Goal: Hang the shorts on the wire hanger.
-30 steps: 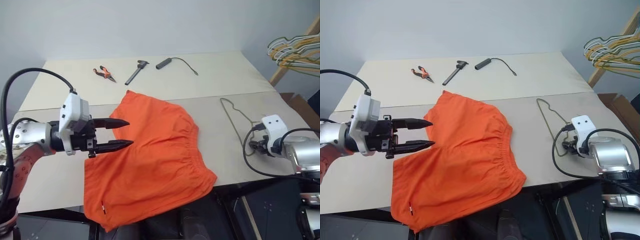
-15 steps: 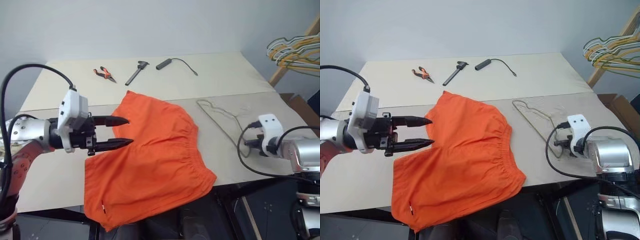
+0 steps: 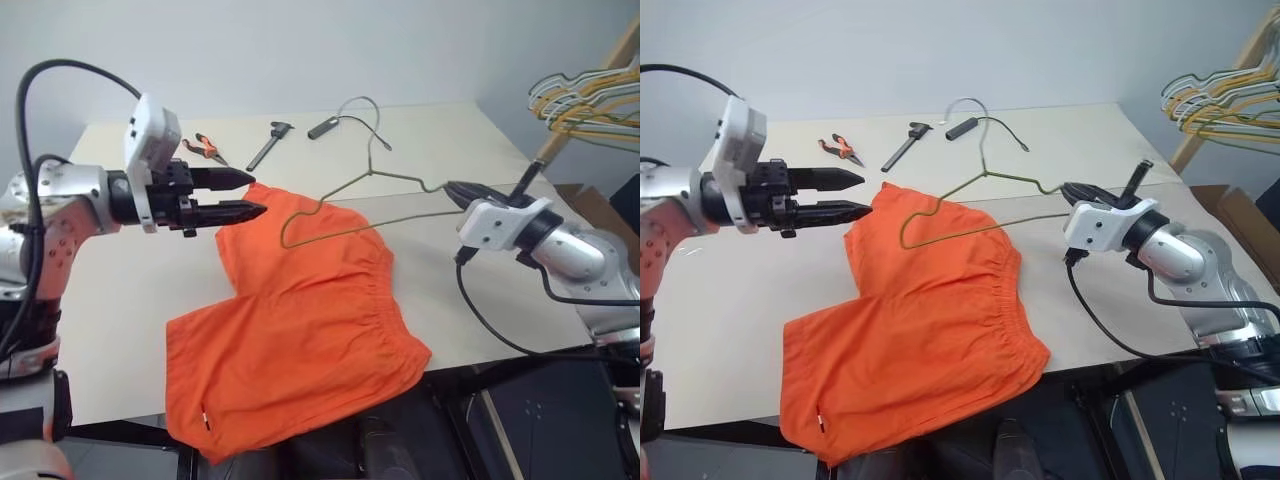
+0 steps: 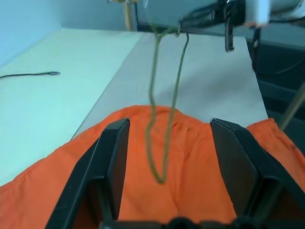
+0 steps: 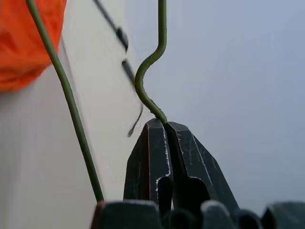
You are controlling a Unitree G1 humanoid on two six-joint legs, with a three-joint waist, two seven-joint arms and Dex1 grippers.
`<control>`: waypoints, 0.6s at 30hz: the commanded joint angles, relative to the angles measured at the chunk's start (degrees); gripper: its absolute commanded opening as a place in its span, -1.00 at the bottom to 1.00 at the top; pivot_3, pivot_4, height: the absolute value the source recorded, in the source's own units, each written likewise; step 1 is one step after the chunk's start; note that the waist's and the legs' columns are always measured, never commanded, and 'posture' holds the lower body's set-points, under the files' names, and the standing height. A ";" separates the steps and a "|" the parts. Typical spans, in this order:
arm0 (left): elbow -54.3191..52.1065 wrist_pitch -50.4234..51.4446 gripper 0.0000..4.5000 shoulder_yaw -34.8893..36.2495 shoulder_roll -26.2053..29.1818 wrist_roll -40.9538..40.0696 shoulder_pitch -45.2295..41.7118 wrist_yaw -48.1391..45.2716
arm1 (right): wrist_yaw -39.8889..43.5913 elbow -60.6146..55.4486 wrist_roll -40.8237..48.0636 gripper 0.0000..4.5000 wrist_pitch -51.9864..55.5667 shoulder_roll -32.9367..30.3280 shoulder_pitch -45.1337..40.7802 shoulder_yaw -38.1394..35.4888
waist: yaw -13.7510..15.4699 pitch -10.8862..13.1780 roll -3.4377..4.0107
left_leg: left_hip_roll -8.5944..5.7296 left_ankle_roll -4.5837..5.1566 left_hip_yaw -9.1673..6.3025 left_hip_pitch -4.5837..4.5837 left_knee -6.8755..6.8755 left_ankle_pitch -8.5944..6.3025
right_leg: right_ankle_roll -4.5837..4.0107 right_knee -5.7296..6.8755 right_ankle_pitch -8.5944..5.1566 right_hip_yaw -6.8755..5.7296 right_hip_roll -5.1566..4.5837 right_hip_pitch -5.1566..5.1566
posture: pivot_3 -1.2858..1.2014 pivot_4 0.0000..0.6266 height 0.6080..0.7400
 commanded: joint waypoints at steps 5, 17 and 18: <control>6.04 -4.25 0.29 -8.54 -3.14 7.65 -4.82 -9.39 | -0.37 0.84 -0.70 -0.99 -4.68 2.11 -4.33 -2.51 | -1.12 -0.03 -0.04 | 0.00 -0.01 0.01 -0.04 0.04 0.01 | 0.00 0.05 0.00 0.00 0.00 -0.03 | -0.10 -0.85 1.00; 9.06 -5.67 -0.40 -13.09 -7.18 16.10 -5.85 -11.57 | 0.22 -3.13 -1.04 -1.00 -2.20 2.60 -4.36 -4.09 | -1.35 -0.05 -0.03 | 0.01 0.01 0.02 -0.02 0.16 0.01 | 0.00 0.17 0.00 0.08 0.00 -0.04 | -0.11 -0.83 1.00; 9.19 -5.30 -0.55 -12.83 -7.48 16.22 -6.13 -11.63 | 0.27 -3.35 -1.08 -1.00 -2.08 2.56 -4.22 -4.21 | -1.35 -0.05 -0.03 | 0.01 0.01 0.01 -0.02 0.18 0.00 | 0.00 0.18 0.00 0.08 0.00 -0.04 | -0.12 -0.82 1.00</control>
